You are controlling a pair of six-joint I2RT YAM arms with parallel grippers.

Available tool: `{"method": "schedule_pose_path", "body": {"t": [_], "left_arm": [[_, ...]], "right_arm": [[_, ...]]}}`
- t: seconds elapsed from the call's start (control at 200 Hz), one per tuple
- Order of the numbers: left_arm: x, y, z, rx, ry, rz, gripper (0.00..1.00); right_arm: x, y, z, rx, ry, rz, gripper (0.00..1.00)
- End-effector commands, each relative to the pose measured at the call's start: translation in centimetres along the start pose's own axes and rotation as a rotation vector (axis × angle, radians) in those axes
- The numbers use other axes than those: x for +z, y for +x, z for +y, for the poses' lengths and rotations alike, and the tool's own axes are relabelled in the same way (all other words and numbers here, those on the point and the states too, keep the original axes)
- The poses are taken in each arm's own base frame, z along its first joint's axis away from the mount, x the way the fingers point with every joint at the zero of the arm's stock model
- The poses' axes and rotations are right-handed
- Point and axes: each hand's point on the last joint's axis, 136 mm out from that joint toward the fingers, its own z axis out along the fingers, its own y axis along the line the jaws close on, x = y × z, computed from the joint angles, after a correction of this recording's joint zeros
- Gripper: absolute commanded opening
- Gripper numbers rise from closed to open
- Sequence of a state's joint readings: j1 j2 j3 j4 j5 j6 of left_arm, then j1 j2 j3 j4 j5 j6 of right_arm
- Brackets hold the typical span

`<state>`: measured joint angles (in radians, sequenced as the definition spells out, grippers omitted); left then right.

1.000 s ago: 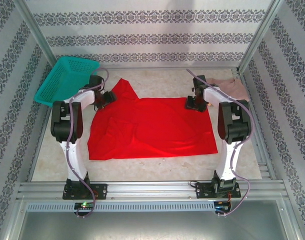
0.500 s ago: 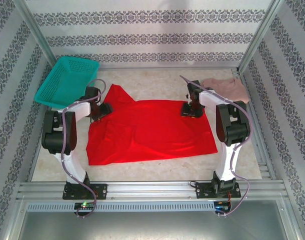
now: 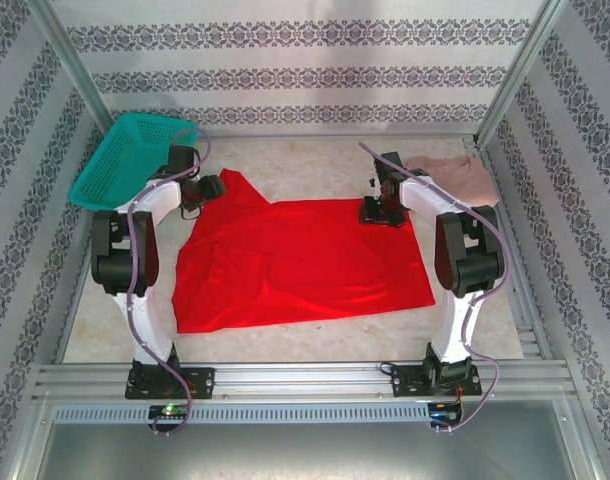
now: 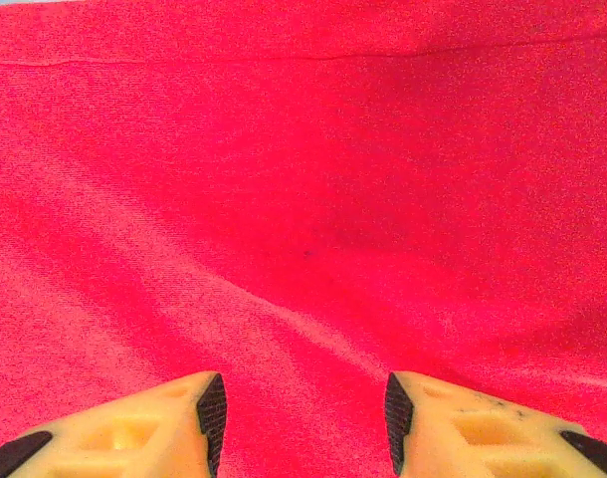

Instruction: Fold the inside-out t-shirt

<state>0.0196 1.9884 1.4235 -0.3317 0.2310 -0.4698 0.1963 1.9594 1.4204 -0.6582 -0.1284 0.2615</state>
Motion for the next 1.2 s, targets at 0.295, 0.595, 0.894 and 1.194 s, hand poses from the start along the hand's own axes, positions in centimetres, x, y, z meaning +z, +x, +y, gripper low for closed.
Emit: {"method": "schedule_pose_path", "body": {"t": [0.295,0.595,0.894,1.194], "left_arm": [[4.6,-2.2,-4.0,0.12,0.098,0.076,0.58],[6.8,-4.8,-3.2,0.117,-0.012,0.051,0.6],[10.0,-5.4,-4.6,0.148,-0.024,0.108,0.57],[11.6,-5.9,-4.0,0.147,-0.064,0.095,0.32]], "right_arm": [[-0.5,-0.6,0.1,-0.019,-0.003,-0.021,0.49],[-0.1,-0.3,0.1,-0.026,-0.001,-0.011,0.49],[0.0,-0.2,0.0,-0.026,0.0,-0.011,0.49],[-1.0,-0.9,-0.7,-0.032,0.02,-0.04,0.49]]}}
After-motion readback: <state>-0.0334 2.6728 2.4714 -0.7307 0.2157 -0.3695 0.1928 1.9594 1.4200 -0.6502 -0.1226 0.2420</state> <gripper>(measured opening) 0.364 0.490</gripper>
